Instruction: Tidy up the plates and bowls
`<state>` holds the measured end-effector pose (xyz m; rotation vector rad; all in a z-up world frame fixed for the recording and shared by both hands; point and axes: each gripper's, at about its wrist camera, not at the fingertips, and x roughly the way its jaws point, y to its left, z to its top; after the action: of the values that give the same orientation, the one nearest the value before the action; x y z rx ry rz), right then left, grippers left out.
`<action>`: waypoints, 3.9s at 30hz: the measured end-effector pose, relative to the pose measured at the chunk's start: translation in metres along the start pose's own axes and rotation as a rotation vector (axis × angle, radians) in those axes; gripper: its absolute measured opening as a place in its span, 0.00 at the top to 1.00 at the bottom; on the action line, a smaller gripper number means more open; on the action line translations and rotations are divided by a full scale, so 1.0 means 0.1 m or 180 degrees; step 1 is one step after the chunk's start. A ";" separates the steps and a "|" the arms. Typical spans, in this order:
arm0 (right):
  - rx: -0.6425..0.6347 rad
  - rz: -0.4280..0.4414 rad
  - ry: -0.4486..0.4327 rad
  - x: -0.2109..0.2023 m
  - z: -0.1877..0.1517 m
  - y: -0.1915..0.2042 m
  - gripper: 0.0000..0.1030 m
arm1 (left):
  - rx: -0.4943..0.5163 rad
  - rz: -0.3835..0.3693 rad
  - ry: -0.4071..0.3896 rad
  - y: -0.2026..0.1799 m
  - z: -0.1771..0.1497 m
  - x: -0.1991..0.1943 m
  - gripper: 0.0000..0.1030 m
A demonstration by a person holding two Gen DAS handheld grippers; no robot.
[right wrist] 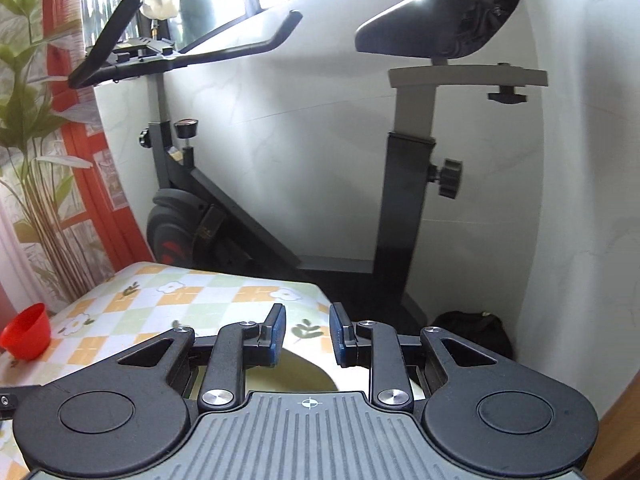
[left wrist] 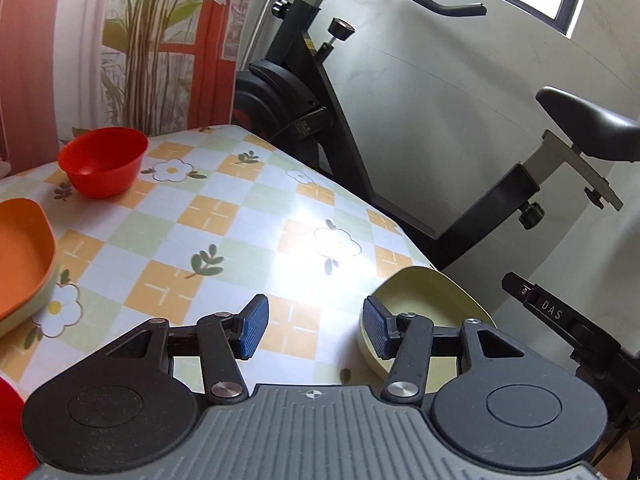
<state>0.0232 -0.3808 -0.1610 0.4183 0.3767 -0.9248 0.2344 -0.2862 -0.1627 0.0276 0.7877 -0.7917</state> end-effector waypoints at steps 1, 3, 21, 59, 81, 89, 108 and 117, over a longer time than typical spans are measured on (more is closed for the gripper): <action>0.0008 -0.0015 0.0025 0.00 -0.03 -0.05 0.77 | 0.0018 -0.0016 0.0030 -0.02 -0.02 0.04 0.47; 0.0083 -0.0016 0.0124 0.03 -0.07 -0.15 0.77 | 0.0062 -0.0033 0.0083 -0.08 -0.05 0.10 0.47; 0.0261 0.0076 0.0436 0.21 -0.23 -0.19 0.85 | 0.0046 -0.0127 0.0408 -0.19 -0.20 0.43 0.48; -0.0057 0.0665 0.0685 0.08 -0.15 0.42 0.91 | -0.0225 -0.0006 0.0167 0.20 -0.06 0.04 0.79; -0.0662 0.1747 0.1008 -0.30 0.13 2.17 0.89 | -0.0494 0.0541 -0.0379 1.34 0.40 -1.10 0.79; -0.0946 0.2055 0.1094 -0.36 0.16 2.85 0.89 | -0.0494 0.0795 -0.0503 1.74 0.56 -1.41 0.79; -0.1146 0.2068 0.1364 0.06 -0.28 3.48 0.89 | -0.0695 0.1063 -0.0227 2.49 0.48 -1.03 0.79; -0.1177 0.1996 0.1529 0.25 -0.48 3.49 0.88 | -0.0571 0.1167 -0.0080 2.55 0.41 -0.80 0.79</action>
<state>0.3188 -0.1878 -0.1504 0.3797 0.7857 -0.1247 0.3896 -0.0657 -0.1477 0.0012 0.7985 -0.3726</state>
